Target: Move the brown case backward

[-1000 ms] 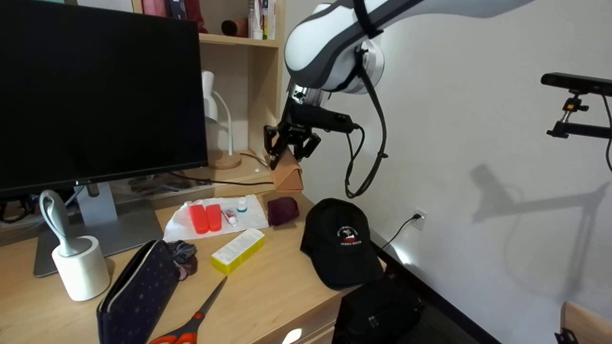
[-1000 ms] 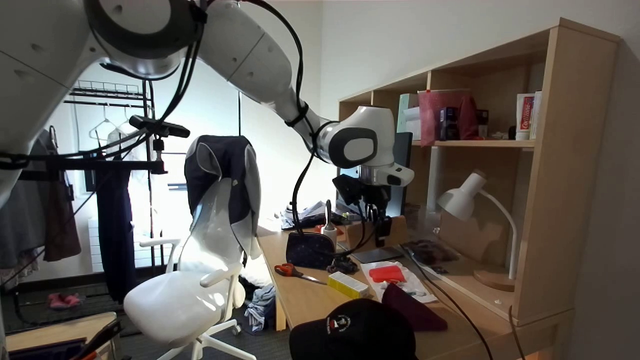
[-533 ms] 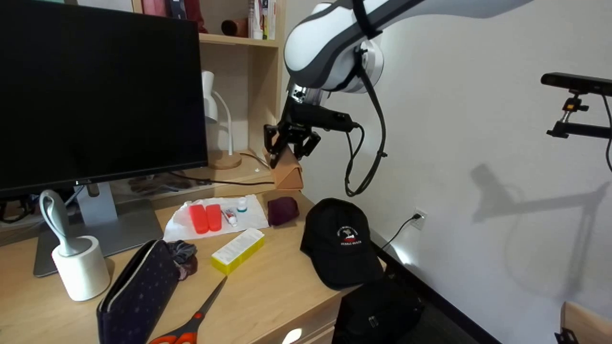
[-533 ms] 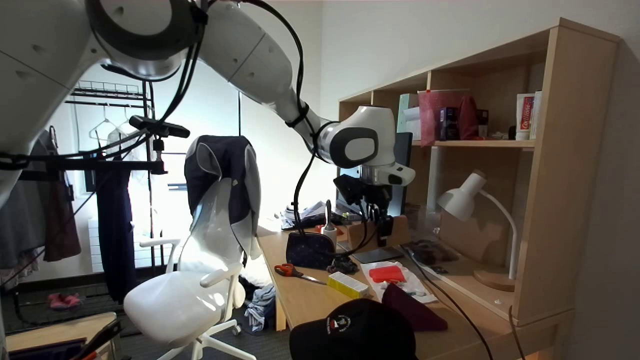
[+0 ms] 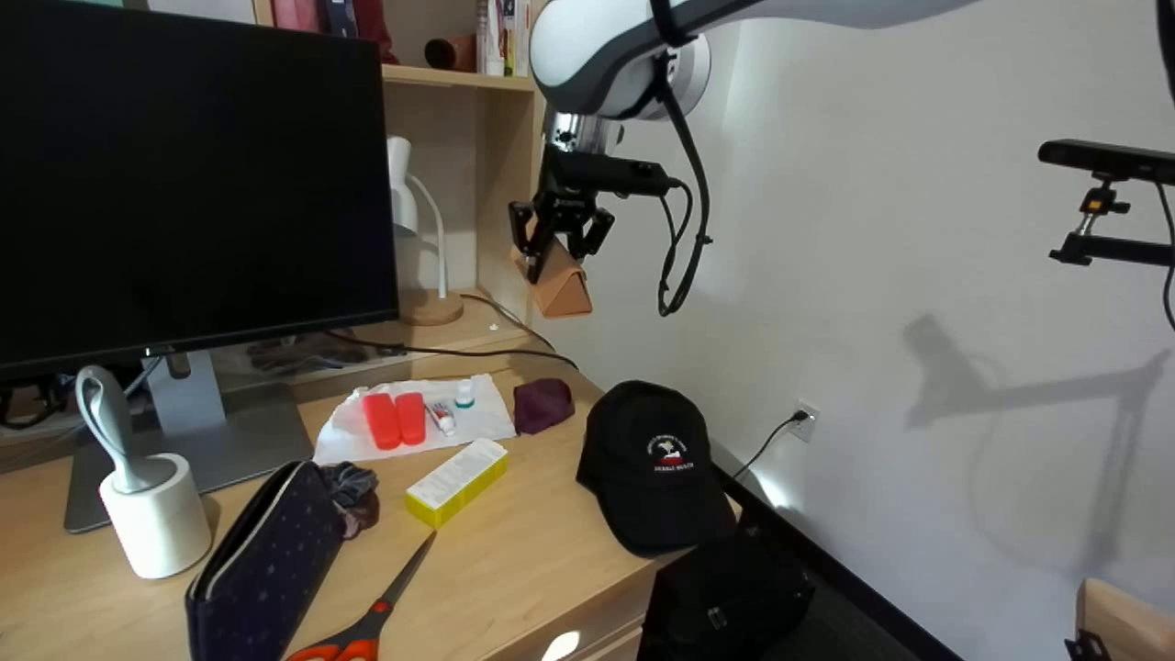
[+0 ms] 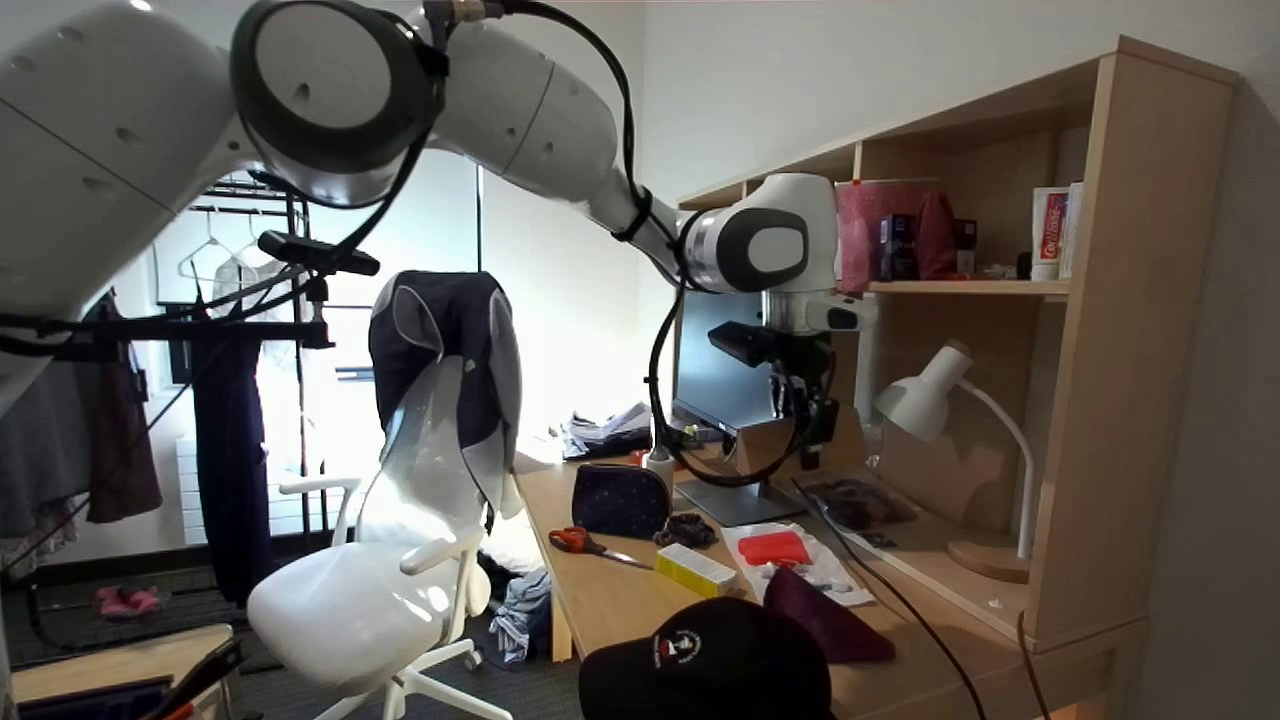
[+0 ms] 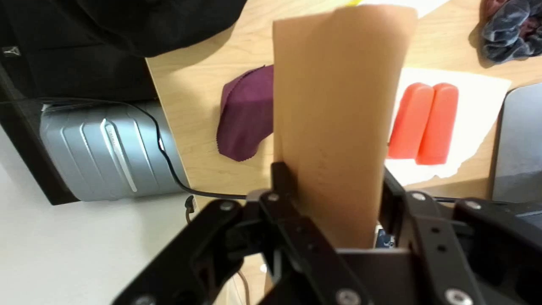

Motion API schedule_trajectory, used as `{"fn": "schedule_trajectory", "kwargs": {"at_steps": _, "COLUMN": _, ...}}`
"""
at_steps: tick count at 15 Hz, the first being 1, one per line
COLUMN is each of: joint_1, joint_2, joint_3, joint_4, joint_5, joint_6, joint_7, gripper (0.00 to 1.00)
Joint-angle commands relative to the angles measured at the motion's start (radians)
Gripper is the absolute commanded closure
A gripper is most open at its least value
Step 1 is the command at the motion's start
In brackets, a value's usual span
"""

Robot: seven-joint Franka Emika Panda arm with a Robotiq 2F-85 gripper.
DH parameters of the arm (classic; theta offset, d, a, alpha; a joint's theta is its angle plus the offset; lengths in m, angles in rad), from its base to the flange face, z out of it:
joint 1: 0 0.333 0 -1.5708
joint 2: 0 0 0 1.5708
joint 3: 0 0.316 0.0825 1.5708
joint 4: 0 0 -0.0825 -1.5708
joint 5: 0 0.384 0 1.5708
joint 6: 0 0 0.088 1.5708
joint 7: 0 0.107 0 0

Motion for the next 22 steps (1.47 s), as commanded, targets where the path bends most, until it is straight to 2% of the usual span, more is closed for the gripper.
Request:
{"fn": "schedule_trajectory", "kwargs": {"at_steps": 1, "joint_1": 0.002, "joint_2": 0.145, "joint_3": -0.015, "joint_4": 0.248, "joint_5": -0.054, "joint_6": -0.133, "joint_7": 0.055, "gripper": 0.76}}
{"fn": "schedule_trajectory", "kwargs": {"at_steps": 2, "joint_1": -0.005, "joint_2": 0.175, "joint_3": -0.006, "joint_4": 0.299, "joint_5": -0.049, "joint_6": -0.151, "joint_7": 0.045, "gripper": 0.76}}
{"fn": "schedule_trajectory", "kwargs": {"at_steps": 3, "joint_1": -0.006, "joint_2": 0.089, "joint_3": 0.0, "joint_4": 0.153, "joint_5": -0.039, "joint_6": -0.087, "joint_7": 0.025, "gripper": 0.51}}
{"fn": "schedule_trajectory", "kwargs": {"at_steps": 7, "joint_1": -0.007, "joint_2": 0.157, "joint_3": 0.001, "joint_4": 0.252, "joint_5": -0.041, "joint_6": -0.111, "joint_7": 0.026, "gripper": 0.51}}
{"fn": "schedule_trajectory", "kwargs": {"at_steps": 8, "joint_1": -0.007, "joint_2": 0.161, "joint_3": 0.001, "joint_4": 0.257, "joint_5": -0.041, "joint_6": -0.111, "joint_7": 0.026, "gripper": 0.76}}
{"fn": "schedule_trajectory", "kwargs": {"at_steps": 10, "joint_1": -0.012, "joint_2": 0.182, "joint_3": -0.003, "joint_4": 0.26, "joint_5": -0.035, "joint_6": -0.067, "joint_7": 0.045, "gripper": 0.76}}
{"fn": "schedule_trajectory", "kwargs": {"at_steps": 14, "joint_1": -0.043, "joint_2": 0.236, "joint_3": -0.003, "joint_4": 0.29, "joint_5": -0.022, "joint_6": -0.066, "joint_7": 0.045, "gripper": 0.76}}
{"fn": "schedule_trajectory", "kwargs": {"at_steps": 19, "joint_1": -0.069, "joint_2": 0.321, "joint_3": -0.01, "joint_4": 0.306, "joint_5": -0.025, "joint_6": 0.062, "joint_7": 0.05, "gripper": 0.76}}
{"fn": "schedule_trajectory", "kwargs": {"at_steps": 22, "joint_1": -0.082, "joint_2": 0.38, "joint_3": -0.007, "joint_4": 0.332, "joint_5": -0.008, "joint_6": 0.1, "joint_7": 0.082, "gripper": 0.76}}
